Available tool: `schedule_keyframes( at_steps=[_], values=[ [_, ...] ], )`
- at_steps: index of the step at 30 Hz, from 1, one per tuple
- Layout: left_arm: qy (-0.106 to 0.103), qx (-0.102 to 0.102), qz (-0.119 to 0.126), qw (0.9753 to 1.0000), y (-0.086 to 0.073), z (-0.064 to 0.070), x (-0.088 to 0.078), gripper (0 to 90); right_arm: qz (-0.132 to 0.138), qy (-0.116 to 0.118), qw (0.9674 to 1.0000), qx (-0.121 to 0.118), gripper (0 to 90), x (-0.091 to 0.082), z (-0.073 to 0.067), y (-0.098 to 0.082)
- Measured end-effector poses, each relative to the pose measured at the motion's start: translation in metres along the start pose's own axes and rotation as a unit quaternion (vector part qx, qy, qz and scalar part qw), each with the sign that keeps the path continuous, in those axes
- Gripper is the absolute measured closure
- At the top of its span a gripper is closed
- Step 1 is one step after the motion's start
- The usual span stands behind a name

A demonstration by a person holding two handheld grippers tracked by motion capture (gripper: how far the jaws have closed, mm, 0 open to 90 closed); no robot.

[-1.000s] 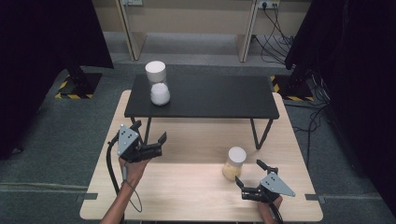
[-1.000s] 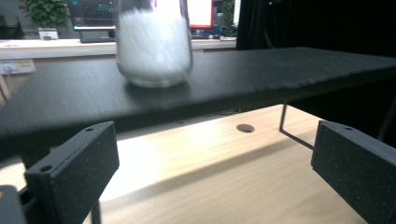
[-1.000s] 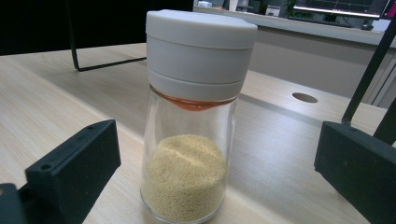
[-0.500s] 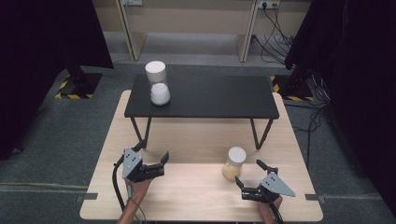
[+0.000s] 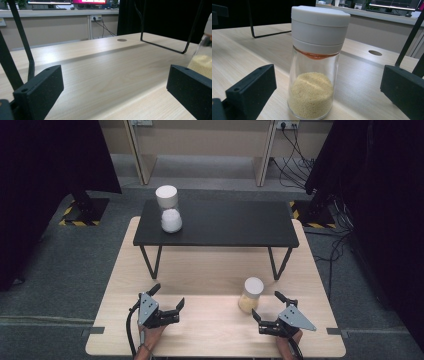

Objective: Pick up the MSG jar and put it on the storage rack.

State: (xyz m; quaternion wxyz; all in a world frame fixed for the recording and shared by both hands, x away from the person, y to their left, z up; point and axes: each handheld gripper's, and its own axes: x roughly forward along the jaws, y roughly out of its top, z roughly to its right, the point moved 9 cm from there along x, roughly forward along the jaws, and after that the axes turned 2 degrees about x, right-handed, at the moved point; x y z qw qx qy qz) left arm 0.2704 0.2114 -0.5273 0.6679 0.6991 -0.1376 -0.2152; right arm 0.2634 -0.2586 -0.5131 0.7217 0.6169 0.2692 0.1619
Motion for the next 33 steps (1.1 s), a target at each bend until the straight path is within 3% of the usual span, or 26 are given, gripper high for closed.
schedule_keyframes(
  at_steps=[11, 17, 23, 33],
  values=[
    [-0.009, 0.004, -0.011, 0.9999, -0.0016, 0.0007, 0.0008, 0.8, 0.004, -0.001, 1.0, 0.001, 0.1, -0.0011, 0.0002, -0.0005],
    [-0.009, 0.003, -0.009, 0.9999, -0.002, 0.0005, -0.0001, 1.0, 0.001, -0.001, 0.9999, -0.011, 0.3, -0.0012, -0.0033, 0.0002],
    [-0.013, 0.013, -0.009, 0.9998, -0.0017, 0.0018, 0.0004, 1.0, 0.003, 0.0, 1.0, -0.009, 0.2, -0.0012, -0.0019, -0.0001],
    [-0.019, 0.008, -0.003, 0.9998, -0.0021, 0.0011, -0.0007, 0.2, 0.003, 0.001, 1.0, -0.006, 0.2, -0.0013, -0.0011, -0.0004]
  ],
)
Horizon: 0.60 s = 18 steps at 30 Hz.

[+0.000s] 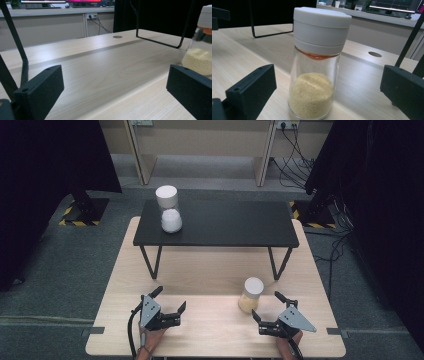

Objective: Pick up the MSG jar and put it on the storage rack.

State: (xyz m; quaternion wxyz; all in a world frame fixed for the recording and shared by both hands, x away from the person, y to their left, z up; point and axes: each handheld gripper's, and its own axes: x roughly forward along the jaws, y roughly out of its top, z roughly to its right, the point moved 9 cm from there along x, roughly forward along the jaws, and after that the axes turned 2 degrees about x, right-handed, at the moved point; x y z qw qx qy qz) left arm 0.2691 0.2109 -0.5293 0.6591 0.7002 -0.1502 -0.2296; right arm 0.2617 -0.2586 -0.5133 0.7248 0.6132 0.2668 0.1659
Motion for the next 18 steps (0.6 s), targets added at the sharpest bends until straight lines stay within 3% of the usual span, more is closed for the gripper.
schedule_keyframes(
  at_steps=[4, 18],
  values=[
    [0.001, -0.008, 0.008, 0.9999, -0.0008, -0.0011, -0.0015, 0.0, -0.001, 0.0, 1.0, -0.002, 0.2, 0.0001, -0.0008, 0.0003],
    [-0.004, -0.006, 0.007, 0.9999, -0.0008, -0.0009, -0.001, 0.0, -0.004, -0.003, 1.0, -0.006, 0.2, 0.0, -0.0023, 0.0006]
  ],
)
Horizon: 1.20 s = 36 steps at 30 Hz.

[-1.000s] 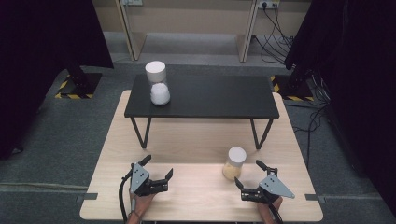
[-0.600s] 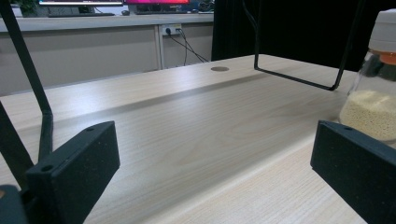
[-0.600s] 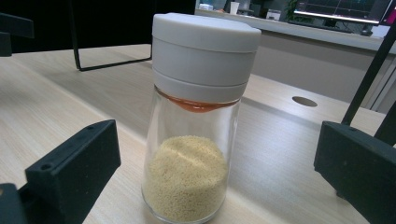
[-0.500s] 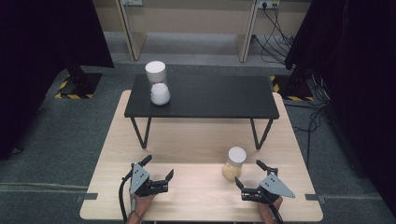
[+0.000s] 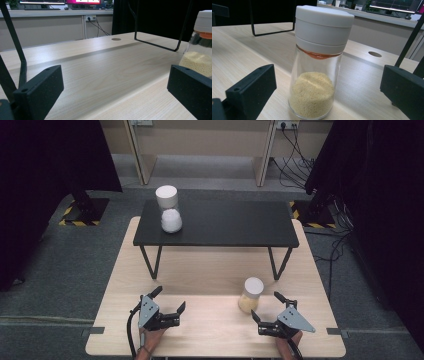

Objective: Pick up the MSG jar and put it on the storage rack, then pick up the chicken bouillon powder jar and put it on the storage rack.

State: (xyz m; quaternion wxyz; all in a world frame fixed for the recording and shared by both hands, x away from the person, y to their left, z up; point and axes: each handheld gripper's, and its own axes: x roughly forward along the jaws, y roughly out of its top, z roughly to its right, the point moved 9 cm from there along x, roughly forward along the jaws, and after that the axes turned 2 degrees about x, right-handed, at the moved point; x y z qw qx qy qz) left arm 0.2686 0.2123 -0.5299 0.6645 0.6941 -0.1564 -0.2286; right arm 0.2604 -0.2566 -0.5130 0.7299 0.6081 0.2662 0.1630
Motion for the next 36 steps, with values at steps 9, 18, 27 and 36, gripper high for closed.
schedule_keyframes(
  at_steps=[9, 18, 27, 36],
  values=[
    [0.001, -0.004, 0.001, 1.0, -0.0002, -0.0006, -0.0004, 0.0, 0.004, 0.001, 0.9999, 0.01, 0.2, -0.0007, 0.0025, -0.0009],
    [0.001, -0.003, 0.002, 1.0, -0.0003, 0.0, -0.001, 0.0, 0.003, 0.002, 1.0, 0.008, 0.2, -0.0001, 0.0024, -0.0006],
    [0.002, -0.002, 0.001, 1.0, -0.0001, 0.0003, -0.0007, 0.0, 0.005, 0.002, 0.9999, 0.009, 0.2, -0.0003, 0.0025, -0.0008],
    [0.002, 0.001, 0.001, 1.0, -0.0001, 0.0011, -0.0012, 0.0, 0.01, 0.004, 0.9999, 0.011, 0.2, -0.0013, 0.003, -0.0014]
  ],
)
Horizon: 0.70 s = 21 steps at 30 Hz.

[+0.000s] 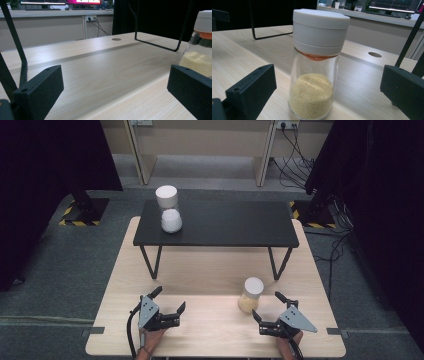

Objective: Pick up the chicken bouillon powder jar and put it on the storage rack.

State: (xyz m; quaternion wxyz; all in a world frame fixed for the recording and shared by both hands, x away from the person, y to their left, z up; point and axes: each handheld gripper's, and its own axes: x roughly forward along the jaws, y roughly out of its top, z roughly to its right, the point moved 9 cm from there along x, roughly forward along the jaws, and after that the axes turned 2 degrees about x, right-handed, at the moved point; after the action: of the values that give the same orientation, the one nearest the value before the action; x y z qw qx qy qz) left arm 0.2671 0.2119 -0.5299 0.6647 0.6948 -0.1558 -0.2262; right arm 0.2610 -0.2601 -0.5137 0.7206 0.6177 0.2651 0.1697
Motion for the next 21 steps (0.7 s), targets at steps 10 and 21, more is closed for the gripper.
schedule_keyframes(
  at_steps=[10, 21],
  values=[
    [-0.001, 0.007, -0.004, 1.0, 0.0, 0.001, 0.001, 0.0, 0.005, 0.007, 1.0, 0.0, 0.3, 0.002, 0.001, -0.001],
    [0.001, 0.007, -0.005, 1.0, 0.0, 0.001, 0.001, 0.2, 0.016, 0.009, 0.9994, 0.03, 0.4, 0.013, 0.001, -0.003]
  ],
)
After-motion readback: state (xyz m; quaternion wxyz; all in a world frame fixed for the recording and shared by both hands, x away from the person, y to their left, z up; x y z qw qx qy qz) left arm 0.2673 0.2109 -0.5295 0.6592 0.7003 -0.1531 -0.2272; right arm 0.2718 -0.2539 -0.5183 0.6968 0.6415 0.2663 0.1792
